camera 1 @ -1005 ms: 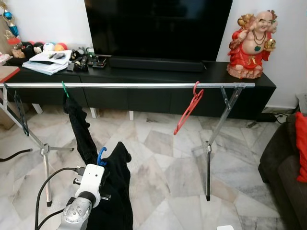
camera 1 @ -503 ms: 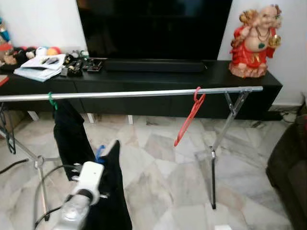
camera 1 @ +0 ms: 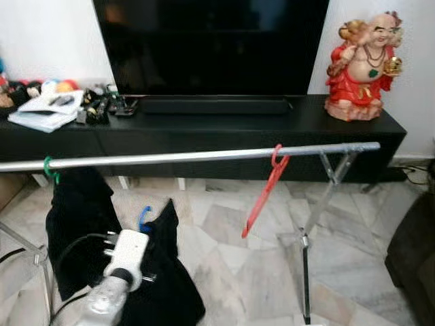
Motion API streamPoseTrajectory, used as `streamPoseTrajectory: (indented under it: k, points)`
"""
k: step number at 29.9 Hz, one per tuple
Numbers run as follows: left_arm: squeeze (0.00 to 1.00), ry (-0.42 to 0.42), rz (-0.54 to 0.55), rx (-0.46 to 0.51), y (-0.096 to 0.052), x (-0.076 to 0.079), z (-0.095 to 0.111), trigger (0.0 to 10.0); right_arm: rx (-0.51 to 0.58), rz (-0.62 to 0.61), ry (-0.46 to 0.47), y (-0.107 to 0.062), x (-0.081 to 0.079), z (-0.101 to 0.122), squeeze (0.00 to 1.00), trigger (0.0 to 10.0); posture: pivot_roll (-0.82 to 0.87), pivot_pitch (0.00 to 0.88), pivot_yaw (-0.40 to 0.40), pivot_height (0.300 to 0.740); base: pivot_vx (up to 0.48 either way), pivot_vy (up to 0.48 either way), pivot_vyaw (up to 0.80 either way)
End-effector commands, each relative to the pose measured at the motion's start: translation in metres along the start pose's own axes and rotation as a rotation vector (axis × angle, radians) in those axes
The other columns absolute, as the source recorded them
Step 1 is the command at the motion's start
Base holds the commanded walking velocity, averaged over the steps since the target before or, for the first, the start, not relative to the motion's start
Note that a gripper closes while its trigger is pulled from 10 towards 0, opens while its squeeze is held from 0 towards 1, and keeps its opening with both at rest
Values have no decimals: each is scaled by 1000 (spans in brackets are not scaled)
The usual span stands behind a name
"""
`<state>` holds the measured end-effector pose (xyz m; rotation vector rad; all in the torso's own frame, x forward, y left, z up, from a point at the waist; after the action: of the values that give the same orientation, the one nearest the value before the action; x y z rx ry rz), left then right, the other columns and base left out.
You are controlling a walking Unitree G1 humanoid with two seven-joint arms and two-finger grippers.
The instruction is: Hang hanger
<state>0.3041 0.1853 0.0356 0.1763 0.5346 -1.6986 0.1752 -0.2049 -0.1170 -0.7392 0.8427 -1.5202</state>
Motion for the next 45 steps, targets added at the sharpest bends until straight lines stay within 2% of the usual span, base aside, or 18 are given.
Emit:
streamPoseTrajectory:
  k: [1, 17, 28, 36, 39, 44, 45]
  points:
    - [0, 34, 41, 10, -2, -17, 0, 10000, 5, 29, 8, 1, -13, 1, 0, 10000, -81, 22, 17, 740, 0, 0, 0]
    - [0, 30, 56, 35, 0, -25, 5, 10000, 3, 42, 5, 2, -17, 2, 0, 10000, -75, 31, 17, 740, 0, 0, 0]
    - [0, 9, 41, 26, -10, -16, -3, 10000, -6, 33, 6, 1, -14, 0, 0, 10000, -77, 37, 20, 740, 266, 0, 0]
    - [0, 2, 36, 35, -8, -14, 0, 10000, -12, 37, 3, 1, -15, -2, 0, 10000, -75, 36, 19, 740, 360, 0, 0]
    - [0, 23, 17, 50, -7, -12, 3, 10000, -15, 37, 6, 1, -15, -2, 0, 10000, -79, 36, 23, 740, 354, 0, 0]
    - [0, 8, -20, 68, -8, -8, 6, 10000, -19, 36, 3, 1, -14, -3, 0, 10000, -76, 35, 21, 740, 109, 0, 0]
    - [0, 1, -82, 91, -11, -2, 9, 10000, -21, 36, 2, 1, -14, -3, 0, 10000, -72, 37, 20, 740, 0, 0, 0]
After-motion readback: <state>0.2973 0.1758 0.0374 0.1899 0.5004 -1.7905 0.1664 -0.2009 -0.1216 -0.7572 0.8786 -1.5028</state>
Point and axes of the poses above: a point about 5 cm out from each wrist's last joint towards the gripper, its own y axis pointing out of the wrist towards the gripper, its own z axis along the axis of the wrist's last joint, x = y × z, the point moved 3 cm from there along y, pointing out of the wrist towards the gripper, and after that the axes turned 11 degrees about y, right-handed, at the moved point
